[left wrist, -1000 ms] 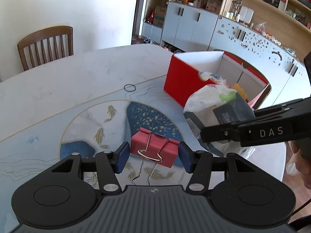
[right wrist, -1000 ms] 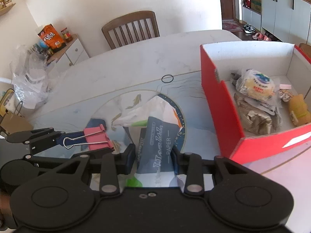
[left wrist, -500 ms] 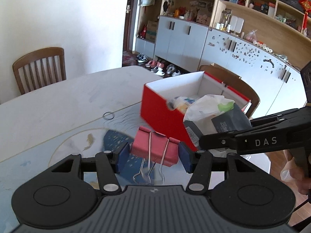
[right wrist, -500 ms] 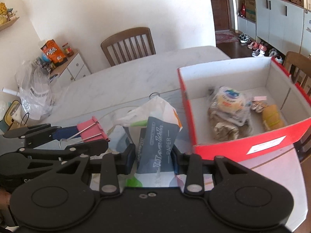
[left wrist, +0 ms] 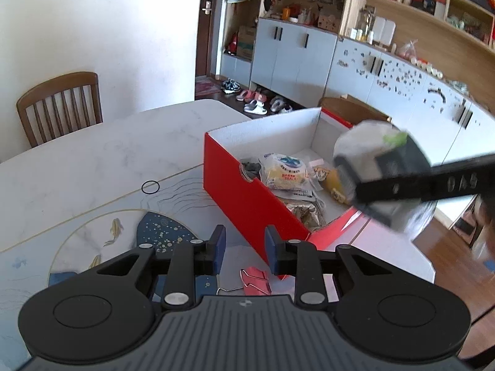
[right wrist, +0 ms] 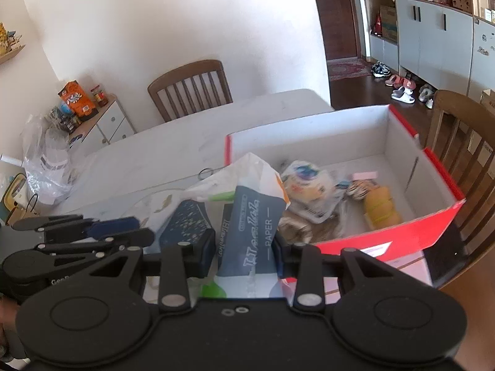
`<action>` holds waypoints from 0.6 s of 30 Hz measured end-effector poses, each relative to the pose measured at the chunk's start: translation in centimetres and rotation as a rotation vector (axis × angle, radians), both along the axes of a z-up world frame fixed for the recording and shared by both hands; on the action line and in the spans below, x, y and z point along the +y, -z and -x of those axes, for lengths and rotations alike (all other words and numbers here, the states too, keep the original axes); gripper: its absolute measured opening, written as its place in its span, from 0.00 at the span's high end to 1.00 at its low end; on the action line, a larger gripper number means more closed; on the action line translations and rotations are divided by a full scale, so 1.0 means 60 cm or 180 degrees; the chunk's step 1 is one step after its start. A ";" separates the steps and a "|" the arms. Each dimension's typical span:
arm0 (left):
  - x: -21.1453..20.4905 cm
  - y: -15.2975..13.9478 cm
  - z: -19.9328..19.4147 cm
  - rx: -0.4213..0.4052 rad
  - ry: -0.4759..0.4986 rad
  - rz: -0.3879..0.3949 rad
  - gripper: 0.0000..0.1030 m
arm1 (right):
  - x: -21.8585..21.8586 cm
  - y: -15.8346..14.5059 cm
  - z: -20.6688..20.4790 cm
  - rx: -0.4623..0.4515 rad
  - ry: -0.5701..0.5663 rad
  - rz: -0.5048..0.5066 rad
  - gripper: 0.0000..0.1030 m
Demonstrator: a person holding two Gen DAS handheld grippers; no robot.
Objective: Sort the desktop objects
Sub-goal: 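Lift the binder clip and tissue pack and carry both over the red box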
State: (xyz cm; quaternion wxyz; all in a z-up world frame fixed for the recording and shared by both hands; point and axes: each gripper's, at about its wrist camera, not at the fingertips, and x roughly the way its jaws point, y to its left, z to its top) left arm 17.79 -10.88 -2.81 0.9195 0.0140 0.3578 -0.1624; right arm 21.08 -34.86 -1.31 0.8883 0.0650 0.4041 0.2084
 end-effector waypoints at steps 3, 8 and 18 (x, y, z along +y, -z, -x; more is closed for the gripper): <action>-0.014 0.012 -0.004 -0.0026 0.0024 -0.0170 0.74 | -0.023 -0.001 -0.014 -0.0009 0.0012 -0.0004 0.64; -0.021 0.038 -0.015 0.0139 0.0145 -0.0152 0.71 | -0.045 0.003 -0.032 -0.0001 -0.0001 0.0000 0.64; -0.027 0.075 -0.034 0.0248 0.1061 -0.0306 0.12 | -0.055 0.007 -0.049 0.0019 0.0023 0.0023 0.64</action>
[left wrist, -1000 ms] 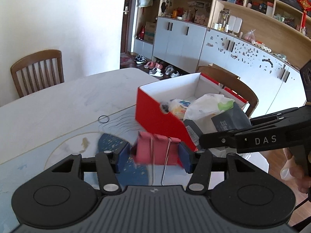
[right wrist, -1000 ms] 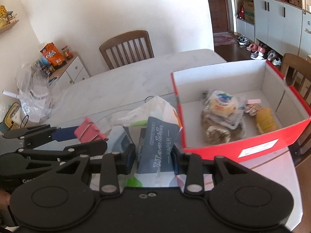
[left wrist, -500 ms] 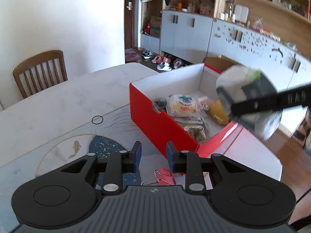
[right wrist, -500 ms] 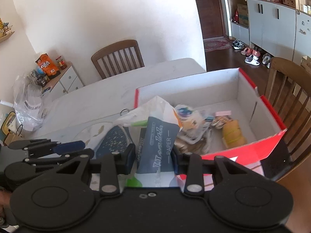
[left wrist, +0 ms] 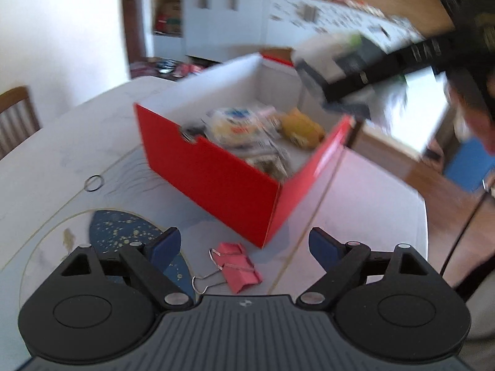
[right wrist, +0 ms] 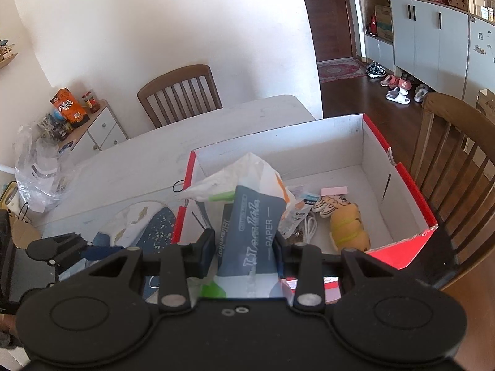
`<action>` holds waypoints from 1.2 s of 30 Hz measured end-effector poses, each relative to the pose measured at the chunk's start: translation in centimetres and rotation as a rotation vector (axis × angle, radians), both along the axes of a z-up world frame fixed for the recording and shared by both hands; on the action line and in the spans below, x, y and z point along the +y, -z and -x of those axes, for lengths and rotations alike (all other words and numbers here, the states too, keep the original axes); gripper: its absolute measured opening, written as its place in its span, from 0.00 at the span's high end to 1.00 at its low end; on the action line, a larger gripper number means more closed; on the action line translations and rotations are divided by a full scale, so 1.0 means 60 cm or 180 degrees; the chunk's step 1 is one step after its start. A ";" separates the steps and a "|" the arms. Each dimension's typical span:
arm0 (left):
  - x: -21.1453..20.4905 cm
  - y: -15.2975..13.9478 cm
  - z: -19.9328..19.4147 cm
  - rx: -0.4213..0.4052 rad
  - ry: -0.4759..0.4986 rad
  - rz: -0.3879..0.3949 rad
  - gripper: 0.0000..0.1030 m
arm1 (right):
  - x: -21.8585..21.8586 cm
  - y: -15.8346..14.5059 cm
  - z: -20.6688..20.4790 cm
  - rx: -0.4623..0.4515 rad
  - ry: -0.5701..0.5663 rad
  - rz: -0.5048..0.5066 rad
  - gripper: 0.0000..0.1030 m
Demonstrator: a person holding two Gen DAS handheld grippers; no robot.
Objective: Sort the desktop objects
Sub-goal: 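Lift the binder clip and tissue pack and carry both over the red box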
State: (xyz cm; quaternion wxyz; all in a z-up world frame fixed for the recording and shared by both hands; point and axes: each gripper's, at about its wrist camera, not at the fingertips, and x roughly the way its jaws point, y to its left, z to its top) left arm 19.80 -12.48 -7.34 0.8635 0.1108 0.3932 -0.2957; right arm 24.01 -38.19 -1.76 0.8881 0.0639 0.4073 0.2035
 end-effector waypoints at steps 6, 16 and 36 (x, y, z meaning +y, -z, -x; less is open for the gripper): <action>-0.002 0.039 -0.015 0.0074 0.0320 -0.0106 0.12 | 0.007 0.006 -0.004 0.0036 0.0084 0.0090 0.64; -0.010 0.103 -0.040 0.0206 0.0551 -0.0206 0.12 | 0.017 0.014 -0.008 0.0090 0.0239 0.0207 0.64; -0.025 0.111 -0.029 0.0089 0.0467 -0.0308 0.55 | 0.018 0.032 -0.035 0.0154 0.0219 0.0207 0.64</action>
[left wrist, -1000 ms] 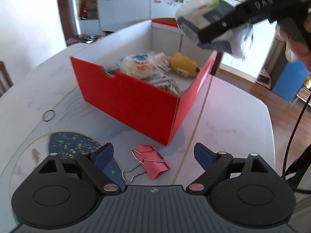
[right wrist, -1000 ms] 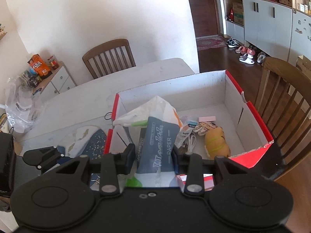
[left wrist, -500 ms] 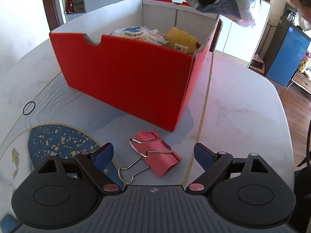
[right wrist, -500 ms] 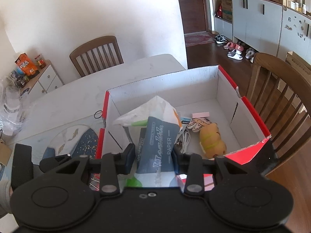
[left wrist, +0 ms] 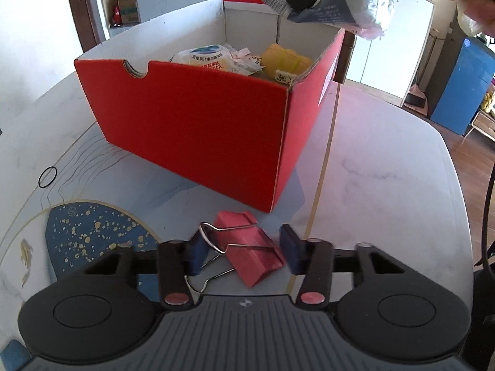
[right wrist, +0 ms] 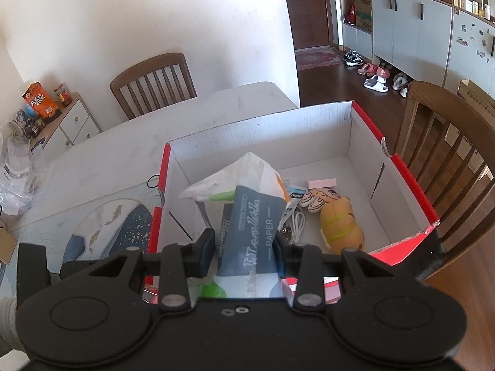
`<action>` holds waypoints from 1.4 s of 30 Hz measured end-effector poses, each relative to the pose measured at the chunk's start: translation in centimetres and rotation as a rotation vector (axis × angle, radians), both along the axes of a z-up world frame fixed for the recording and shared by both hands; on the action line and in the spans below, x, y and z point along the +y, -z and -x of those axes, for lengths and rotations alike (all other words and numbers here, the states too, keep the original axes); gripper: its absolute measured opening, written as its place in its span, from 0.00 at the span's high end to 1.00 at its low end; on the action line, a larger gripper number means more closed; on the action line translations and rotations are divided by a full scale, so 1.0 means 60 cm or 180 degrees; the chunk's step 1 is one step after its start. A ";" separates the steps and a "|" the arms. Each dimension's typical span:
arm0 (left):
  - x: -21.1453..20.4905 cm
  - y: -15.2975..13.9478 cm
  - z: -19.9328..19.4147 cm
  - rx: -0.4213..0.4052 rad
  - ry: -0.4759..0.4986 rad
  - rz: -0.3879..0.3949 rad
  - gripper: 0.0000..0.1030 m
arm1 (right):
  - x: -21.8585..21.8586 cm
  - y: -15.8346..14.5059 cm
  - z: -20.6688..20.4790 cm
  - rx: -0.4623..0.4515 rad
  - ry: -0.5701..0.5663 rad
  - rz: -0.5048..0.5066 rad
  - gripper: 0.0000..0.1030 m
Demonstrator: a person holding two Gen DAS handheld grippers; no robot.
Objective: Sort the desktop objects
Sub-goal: 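Lift the binder clip and tissue pack and carry both over the red box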
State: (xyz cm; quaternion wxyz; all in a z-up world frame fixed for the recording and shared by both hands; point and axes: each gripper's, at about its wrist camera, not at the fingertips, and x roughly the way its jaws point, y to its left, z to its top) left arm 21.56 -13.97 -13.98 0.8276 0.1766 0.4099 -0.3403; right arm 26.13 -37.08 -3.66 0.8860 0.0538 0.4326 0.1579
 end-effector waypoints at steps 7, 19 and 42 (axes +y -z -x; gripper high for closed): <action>0.005 -0.006 -0.002 0.0034 -0.0258 0.0024 0.61 | -0.012 0.001 -0.004 -0.0014 -0.0048 -0.0052 0.64; 0.028 -0.034 0.011 0.0179 -0.0916 0.0345 0.61 | -0.045 -0.005 -0.011 -0.0058 -0.0158 -0.0102 0.64; -0.015 -0.212 -0.021 -0.0266 -0.1224 0.0869 0.61 | -0.111 -0.010 -0.056 -0.0125 -0.0305 -0.0140 0.64</action>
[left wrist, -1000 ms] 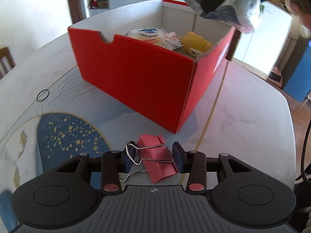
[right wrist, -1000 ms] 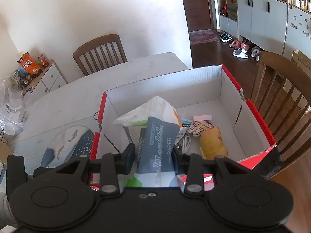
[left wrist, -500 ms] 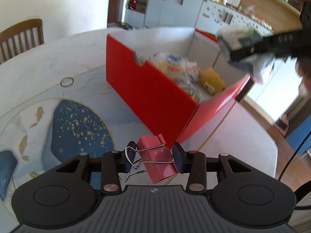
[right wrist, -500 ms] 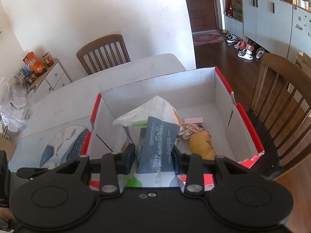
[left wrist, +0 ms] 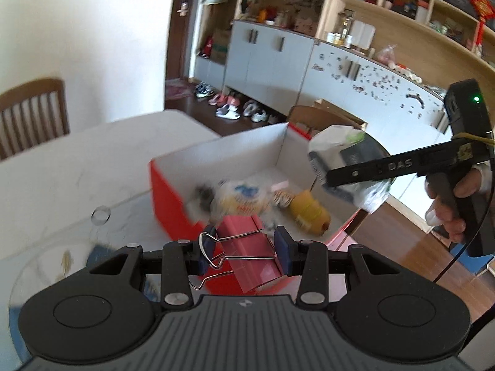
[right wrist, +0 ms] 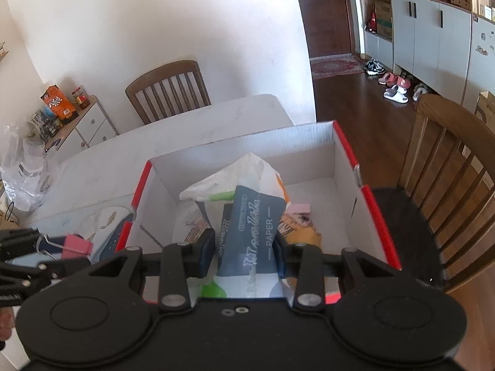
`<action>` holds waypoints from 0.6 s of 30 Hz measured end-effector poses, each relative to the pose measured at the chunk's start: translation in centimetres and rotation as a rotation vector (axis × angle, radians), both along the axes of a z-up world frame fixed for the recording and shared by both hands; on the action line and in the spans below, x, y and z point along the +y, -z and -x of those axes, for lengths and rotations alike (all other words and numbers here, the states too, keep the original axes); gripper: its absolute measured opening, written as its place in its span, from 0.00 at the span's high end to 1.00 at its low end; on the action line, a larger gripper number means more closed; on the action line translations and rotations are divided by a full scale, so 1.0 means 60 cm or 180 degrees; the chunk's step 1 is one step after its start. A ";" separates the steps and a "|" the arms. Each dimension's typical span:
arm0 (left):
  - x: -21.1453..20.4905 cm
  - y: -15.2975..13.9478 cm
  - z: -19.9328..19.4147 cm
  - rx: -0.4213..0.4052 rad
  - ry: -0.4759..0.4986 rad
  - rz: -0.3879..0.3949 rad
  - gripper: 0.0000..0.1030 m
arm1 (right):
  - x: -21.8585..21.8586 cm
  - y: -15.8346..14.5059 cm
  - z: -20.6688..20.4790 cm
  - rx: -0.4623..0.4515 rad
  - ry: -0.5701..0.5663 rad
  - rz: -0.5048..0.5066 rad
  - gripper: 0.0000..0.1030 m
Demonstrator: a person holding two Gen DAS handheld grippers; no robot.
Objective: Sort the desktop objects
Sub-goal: 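Lift the binder clip and tissue pack and carry both over the red box, then lower the binder clip and tissue pack into the box and open both tools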
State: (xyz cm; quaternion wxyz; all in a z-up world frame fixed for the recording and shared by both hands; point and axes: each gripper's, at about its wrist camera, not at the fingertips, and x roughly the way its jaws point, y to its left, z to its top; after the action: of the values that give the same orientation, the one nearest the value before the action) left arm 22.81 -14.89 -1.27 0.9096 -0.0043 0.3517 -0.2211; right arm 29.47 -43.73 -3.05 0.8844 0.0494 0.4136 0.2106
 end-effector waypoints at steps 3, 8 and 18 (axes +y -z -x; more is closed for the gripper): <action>-0.031 -0.003 -0.024 -0.0052 0.0125 -0.0069 0.61 | -0.008 0.001 -0.012 -0.0014 0.0031 0.0022 0.64; -0.085 0.022 -0.071 0.0062 0.0265 -0.0219 0.61 | -0.015 0.014 -0.036 0.0003 0.0038 0.0110 0.64; -0.138 0.091 -0.140 0.0454 0.0212 -0.0512 0.61 | 0.015 0.070 -0.066 0.0160 -0.0093 0.0343 0.64</action>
State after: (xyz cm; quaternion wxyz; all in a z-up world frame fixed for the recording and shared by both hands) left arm 31.19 -23.16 -6.72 0.8719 0.0647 0.4320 -0.2214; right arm 33.44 -42.85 -7.28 0.8719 0.0009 0.4471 0.1996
